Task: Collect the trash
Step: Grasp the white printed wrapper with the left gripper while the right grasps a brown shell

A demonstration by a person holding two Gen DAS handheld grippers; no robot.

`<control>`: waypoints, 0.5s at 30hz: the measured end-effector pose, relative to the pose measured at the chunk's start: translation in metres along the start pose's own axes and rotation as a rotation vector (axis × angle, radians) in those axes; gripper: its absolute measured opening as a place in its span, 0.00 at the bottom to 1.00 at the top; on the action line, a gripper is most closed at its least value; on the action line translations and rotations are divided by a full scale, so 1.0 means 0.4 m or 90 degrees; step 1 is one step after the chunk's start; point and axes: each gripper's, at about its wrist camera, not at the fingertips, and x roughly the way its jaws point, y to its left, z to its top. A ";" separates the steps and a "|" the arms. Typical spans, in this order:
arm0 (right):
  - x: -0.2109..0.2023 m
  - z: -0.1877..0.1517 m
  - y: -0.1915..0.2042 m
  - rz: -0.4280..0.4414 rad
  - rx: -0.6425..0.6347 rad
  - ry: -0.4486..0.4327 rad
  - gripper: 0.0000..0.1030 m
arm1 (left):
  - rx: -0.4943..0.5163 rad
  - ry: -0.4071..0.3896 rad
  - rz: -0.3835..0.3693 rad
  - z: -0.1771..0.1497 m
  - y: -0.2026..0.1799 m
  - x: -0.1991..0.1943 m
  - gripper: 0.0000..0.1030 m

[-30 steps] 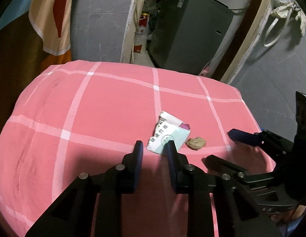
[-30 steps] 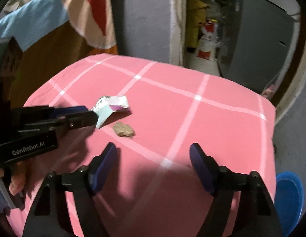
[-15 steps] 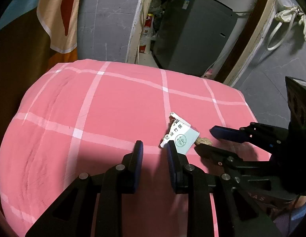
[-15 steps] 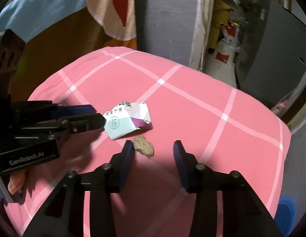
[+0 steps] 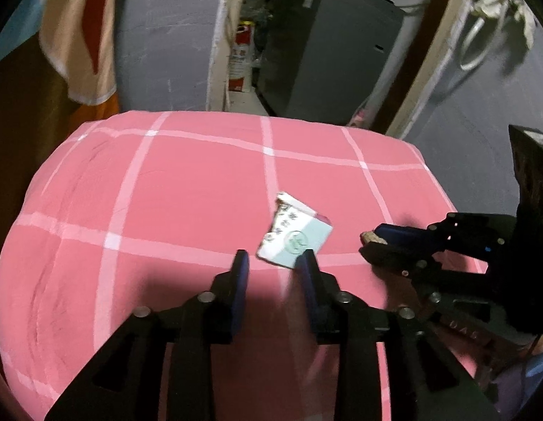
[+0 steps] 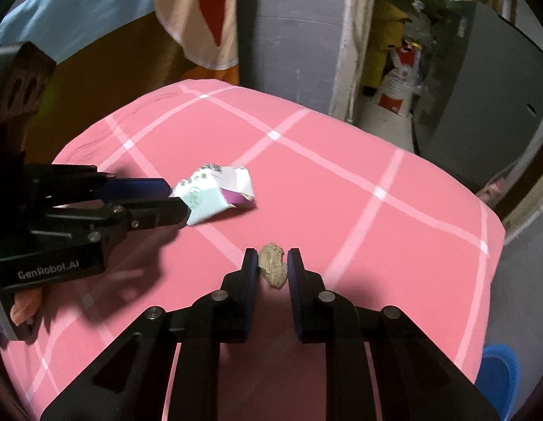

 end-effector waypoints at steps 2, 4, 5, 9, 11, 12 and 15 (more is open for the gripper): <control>-0.006 -0.010 -0.014 -0.001 0.014 -0.002 0.15 | 0.014 0.002 0.002 0.003 -0.014 0.007 0.36; -0.011 -0.018 -0.024 -0.003 0.025 -0.005 0.15 | 0.027 0.005 0.006 0.008 -0.028 0.015 0.36; -0.014 -0.022 -0.028 -0.004 0.030 -0.005 0.15 | 0.033 0.007 0.011 0.012 -0.034 0.019 0.36; -0.027 -0.035 -0.036 -0.006 0.047 -0.009 0.15 | 0.052 0.014 0.023 0.030 -0.052 0.036 0.36; -0.031 -0.039 -0.036 -0.008 0.054 -0.011 0.15 | 0.064 0.018 0.027 0.038 -0.063 0.045 0.36; -0.034 -0.042 -0.036 -0.009 0.057 -0.012 0.15 | 0.073 0.018 0.028 0.036 -0.066 0.050 0.36; -0.036 -0.048 -0.036 -0.007 0.065 -0.016 0.15 | 0.098 0.022 0.040 0.033 -0.076 0.064 0.36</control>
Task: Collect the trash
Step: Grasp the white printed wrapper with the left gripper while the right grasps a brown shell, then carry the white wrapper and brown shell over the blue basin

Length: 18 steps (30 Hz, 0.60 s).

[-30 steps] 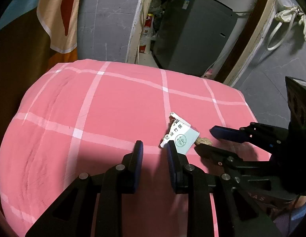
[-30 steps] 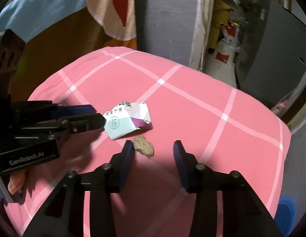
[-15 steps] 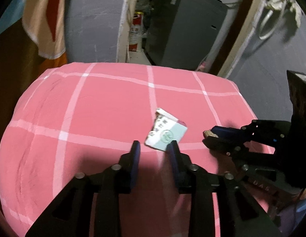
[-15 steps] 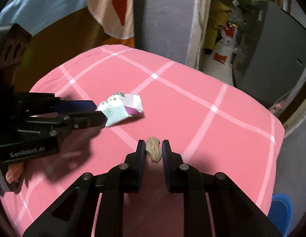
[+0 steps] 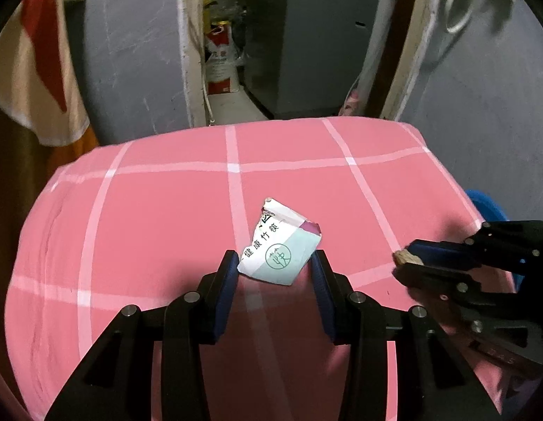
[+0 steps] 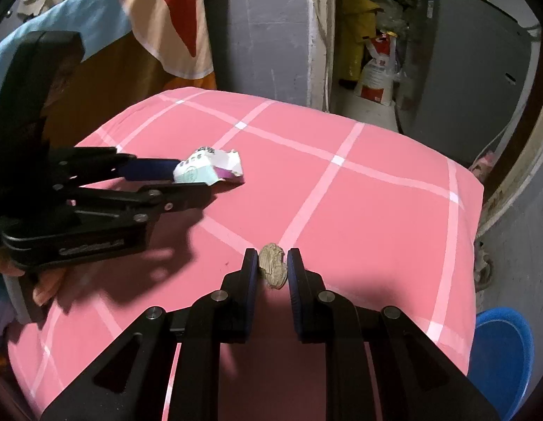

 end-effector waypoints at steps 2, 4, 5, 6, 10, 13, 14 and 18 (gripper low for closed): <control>-0.001 -0.003 0.001 0.001 0.004 -0.003 0.15 | 0.015 0.003 0.006 0.003 -0.008 0.004 0.37; -0.003 -0.007 -0.003 0.003 0.009 -0.006 0.15 | 0.026 0.006 0.004 0.007 -0.011 0.009 0.43; -0.004 -0.008 -0.005 0.004 0.013 -0.008 0.15 | 0.030 0.008 0.001 0.008 -0.014 0.012 0.46; -0.006 -0.010 -0.007 0.004 0.015 -0.009 0.15 | 0.032 0.010 -0.001 0.010 -0.013 0.015 0.47; -0.016 -0.016 -0.021 -0.008 0.028 -0.016 0.15 | 0.038 0.011 0.002 0.023 -0.007 0.029 0.47; -0.023 -0.024 -0.038 -0.011 0.046 -0.022 0.15 | 0.047 0.011 0.003 0.028 -0.012 0.037 0.47; -0.024 -0.027 -0.043 -0.011 0.052 -0.024 0.15 | 0.051 0.013 0.003 0.028 -0.016 0.040 0.47; -0.028 -0.037 -0.058 -0.003 0.075 -0.032 0.15 | 0.070 0.014 0.001 0.031 -0.027 0.045 0.46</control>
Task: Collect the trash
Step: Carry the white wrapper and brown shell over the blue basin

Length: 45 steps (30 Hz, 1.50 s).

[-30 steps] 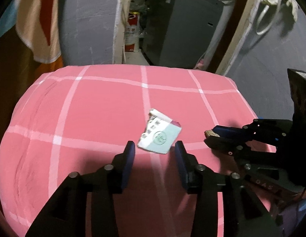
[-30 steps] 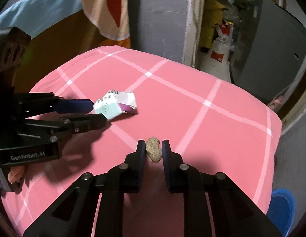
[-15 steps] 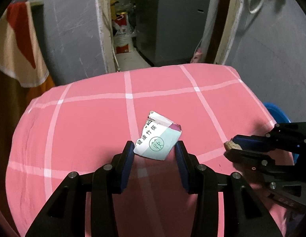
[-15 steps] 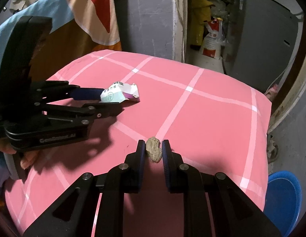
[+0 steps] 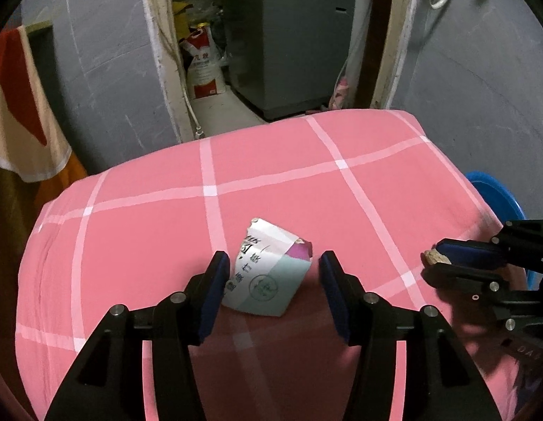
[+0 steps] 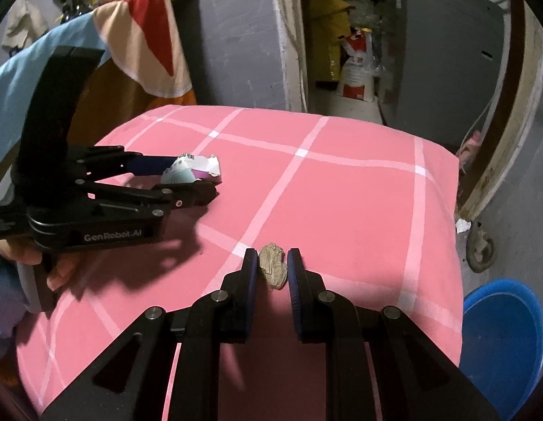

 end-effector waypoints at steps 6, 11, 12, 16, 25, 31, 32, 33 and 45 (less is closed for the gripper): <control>-0.007 -0.007 -0.003 0.006 0.022 -0.013 0.15 | 0.018 -0.003 0.002 -0.005 -0.016 -0.004 0.33; -0.030 -0.025 -0.009 0.002 0.038 -0.036 0.15 | -0.003 -0.012 -0.010 -0.015 -0.024 -0.018 0.31; -0.039 -0.031 -0.011 0.001 0.042 -0.045 0.15 | -0.008 -0.016 -0.015 -0.016 -0.027 -0.024 0.31; -0.087 -0.047 -0.015 -0.013 0.053 -0.093 0.15 | -0.049 -0.060 -0.057 -0.029 -0.044 -0.068 0.31; -0.287 -0.080 -0.051 -0.054 0.083 -0.260 0.15 | -0.116 -0.203 -0.139 -0.022 -0.147 -0.200 0.31; -0.448 -0.113 -0.079 -0.116 0.082 -0.378 0.15 | -0.099 -0.309 -0.159 0.023 -0.248 -0.300 0.31; -0.475 -0.120 -0.085 -0.127 0.081 -0.397 0.15 | -0.093 -0.328 -0.163 0.031 -0.273 -0.319 0.31; -0.494 -0.125 -0.088 -0.136 0.080 -0.410 0.15 | -0.089 -0.342 -0.166 0.038 -0.289 -0.333 0.31; -0.691 -0.224 -0.148 -0.244 0.082 -0.512 0.15 | -0.034 -0.452 -0.190 0.061 -0.502 -0.419 0.31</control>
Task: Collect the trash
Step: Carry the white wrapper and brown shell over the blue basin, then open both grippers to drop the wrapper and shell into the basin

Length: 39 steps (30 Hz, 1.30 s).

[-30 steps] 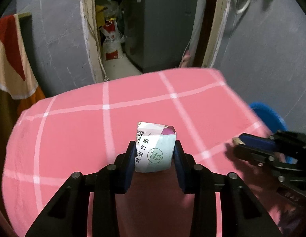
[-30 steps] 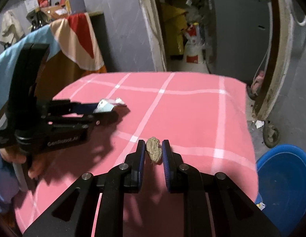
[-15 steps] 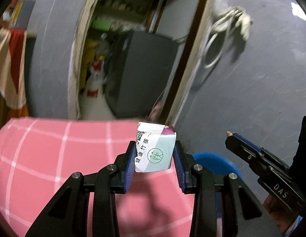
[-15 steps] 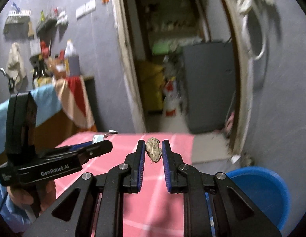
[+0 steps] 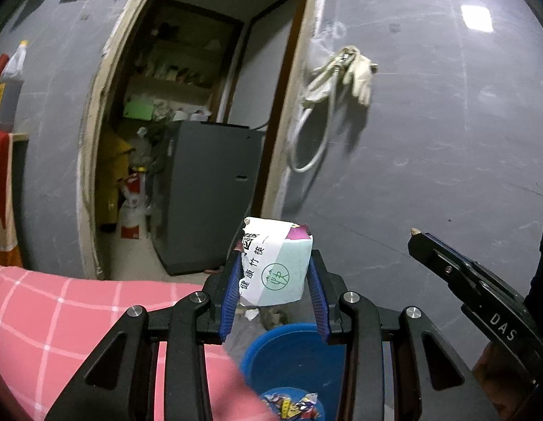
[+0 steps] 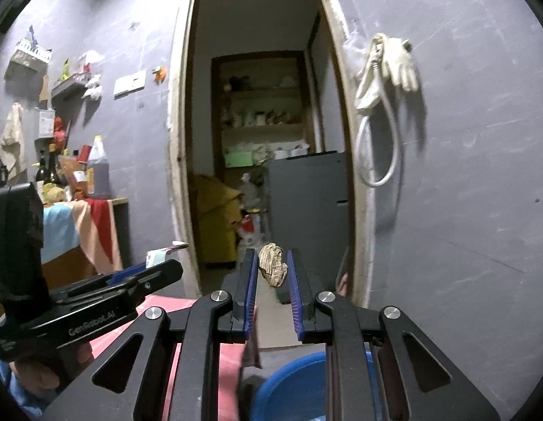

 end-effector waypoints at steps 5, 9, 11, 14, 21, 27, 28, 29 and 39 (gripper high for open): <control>-0.028 -0.022 -0.056 -0.026 0.014 0.008 0.15 | 0.009 0.015 -0.023 -0.021 -0.065 0.026 0.31; -0.040 -0.047 -0.097 -0.043 0.028 0.024 0.15 | 0.014 0.039 -0.035 -0.036 -0.100 0.057 0.31; -0.038 -0.064 -0.119 -0.052 0.040 0.038 0.15 | 0.015 0.052 -0.036 -0.047 -0.112 0.074 0.31; -0.030 -0.091 -0.146 -0.060 0.054 0.061 0.15 | 0.013 0.084 -0.032 -0.067 -0.126 0.112 0.31; 0.011 -0.163 -0.199 -0.068 0.102 0.130 0.15 | -0.001 0.173 -0.027 -0.137 -0.126 0.196 0.31; 0.046 -0.208 -0.224 -0.072 0.129 0.179 0.15 | -0.011 0.255 -0.016 -0.198 -0.107 0.270 0.32; 0.051 -0.213 -0.227 -0.073 0.132 0.185 0.16 | -0.012 0.271 -0.013 -0.208 -0.104 0.281 0.32; 0.058 -0.220 -0.230 -0.073 0.136 0.195 0.16 | -0.014 0.285 -0.011 -0.219 -0.100 0.291 0.32; 0.081 -0.241 -0.238 -0.079 0.157 0.236 0.24 | -0.041 0.330 -0.009 -0.257 -0.073 0.293 0.42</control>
